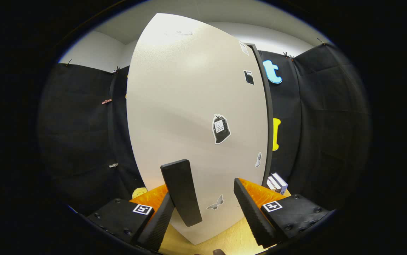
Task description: Open the shoe cabinet door, grab the shoes and put them into the shoe cabinet, then close the shoe cabinet door.
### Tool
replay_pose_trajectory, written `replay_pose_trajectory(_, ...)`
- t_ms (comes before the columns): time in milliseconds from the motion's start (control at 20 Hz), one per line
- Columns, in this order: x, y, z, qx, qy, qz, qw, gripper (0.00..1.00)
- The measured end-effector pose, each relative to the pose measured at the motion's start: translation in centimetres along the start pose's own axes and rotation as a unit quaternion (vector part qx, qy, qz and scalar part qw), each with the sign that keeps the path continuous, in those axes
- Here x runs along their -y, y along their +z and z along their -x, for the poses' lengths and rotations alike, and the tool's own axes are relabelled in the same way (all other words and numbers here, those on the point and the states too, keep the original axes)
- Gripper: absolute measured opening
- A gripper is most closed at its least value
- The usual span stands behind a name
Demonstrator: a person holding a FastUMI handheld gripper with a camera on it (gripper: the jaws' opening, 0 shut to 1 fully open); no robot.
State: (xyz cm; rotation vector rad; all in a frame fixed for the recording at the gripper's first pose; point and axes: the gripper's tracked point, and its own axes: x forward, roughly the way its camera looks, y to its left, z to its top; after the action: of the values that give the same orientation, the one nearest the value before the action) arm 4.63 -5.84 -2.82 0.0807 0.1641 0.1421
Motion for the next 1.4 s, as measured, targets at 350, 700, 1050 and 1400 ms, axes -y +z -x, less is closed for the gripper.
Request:
replay_pose_trajectory(350, -2.9, 0.6, 0.4, 0.013, 0.024, 0.024, 0.999, 0.99)
replay_pose_trajectory(700, -3.8, 0.8, 0.9, 0.014, 0.035, 0.027, 0.999, 0.99)
replay_pose_trajectory(1050, -4.2, 1.3, 1.8, 0.025, 0.04, 0.034, 0.998, 0.99)
replay_pose_trajectory(1400, -5.0, 1.3, 3.4, 0.033, 0.039, 0.042, 0.998, 0.99)
